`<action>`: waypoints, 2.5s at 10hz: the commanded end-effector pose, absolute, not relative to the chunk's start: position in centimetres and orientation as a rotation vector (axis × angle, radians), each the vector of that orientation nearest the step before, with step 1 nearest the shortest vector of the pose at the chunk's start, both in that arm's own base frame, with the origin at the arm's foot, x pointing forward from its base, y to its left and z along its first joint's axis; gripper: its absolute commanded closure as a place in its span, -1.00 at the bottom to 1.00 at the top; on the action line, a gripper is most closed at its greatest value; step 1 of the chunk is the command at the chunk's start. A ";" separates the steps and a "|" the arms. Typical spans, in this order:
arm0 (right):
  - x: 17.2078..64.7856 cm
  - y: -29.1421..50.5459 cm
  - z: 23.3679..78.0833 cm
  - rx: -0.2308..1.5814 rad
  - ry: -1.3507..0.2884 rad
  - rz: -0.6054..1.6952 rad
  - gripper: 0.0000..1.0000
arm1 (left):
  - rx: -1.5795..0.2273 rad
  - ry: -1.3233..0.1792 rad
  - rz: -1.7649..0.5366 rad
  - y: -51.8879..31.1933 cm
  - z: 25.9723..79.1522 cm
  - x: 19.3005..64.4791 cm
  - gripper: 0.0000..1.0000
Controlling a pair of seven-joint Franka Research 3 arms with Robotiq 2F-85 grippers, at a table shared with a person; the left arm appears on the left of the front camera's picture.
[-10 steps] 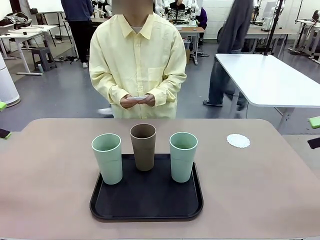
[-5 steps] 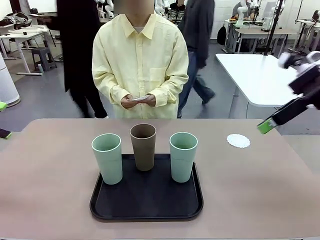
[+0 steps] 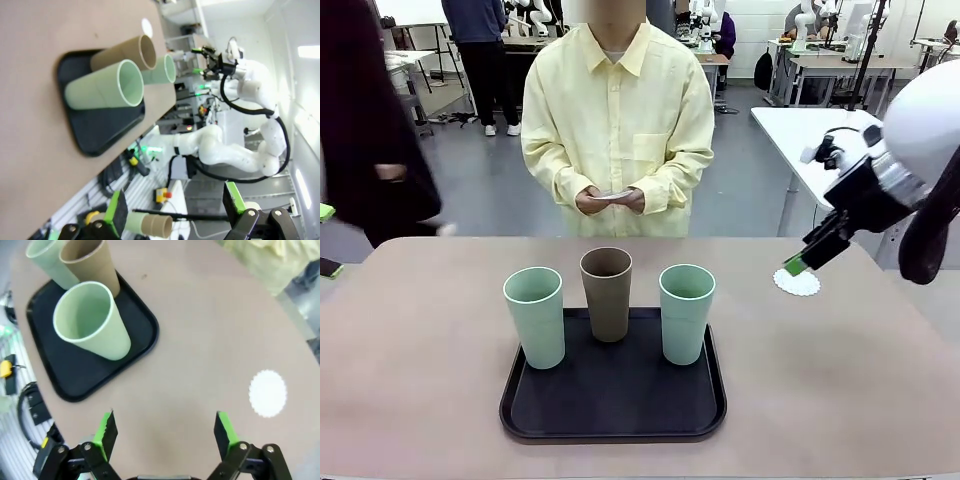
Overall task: Place coasters on the table and set cups on them.
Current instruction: Pick up one Reusable plastic cup and place it on a coaster set by the human.
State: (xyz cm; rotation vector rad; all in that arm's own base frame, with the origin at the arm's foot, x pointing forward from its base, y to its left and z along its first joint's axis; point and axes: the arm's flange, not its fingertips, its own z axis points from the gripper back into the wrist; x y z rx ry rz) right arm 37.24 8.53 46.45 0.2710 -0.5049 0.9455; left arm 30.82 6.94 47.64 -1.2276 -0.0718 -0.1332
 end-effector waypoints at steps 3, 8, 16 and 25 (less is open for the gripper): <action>37.6 9.7 45.4 0.283 -0.488 0.966 -1.00 | -1.234 -0.080 -0.139 7.0 47.7 30.8 -1.00; 37.7 9.4 43.8 0.437 -0.540 1.109 -1.00 | -1.234 -0.080 -0.139 7.0 47.7 30.8 -1.00; 43.3 3.7 37.9 0.779 -0.841 1.235 -1.00 | -1.234 -0.080 -0.139 7.0 47.7 30.8 -1.00; 42.4 3.8 36.0 0.811 -0.820 1.384 -1.00 | -1.234 -0.080 -0.139 7.0 47.7 30.8 -1.00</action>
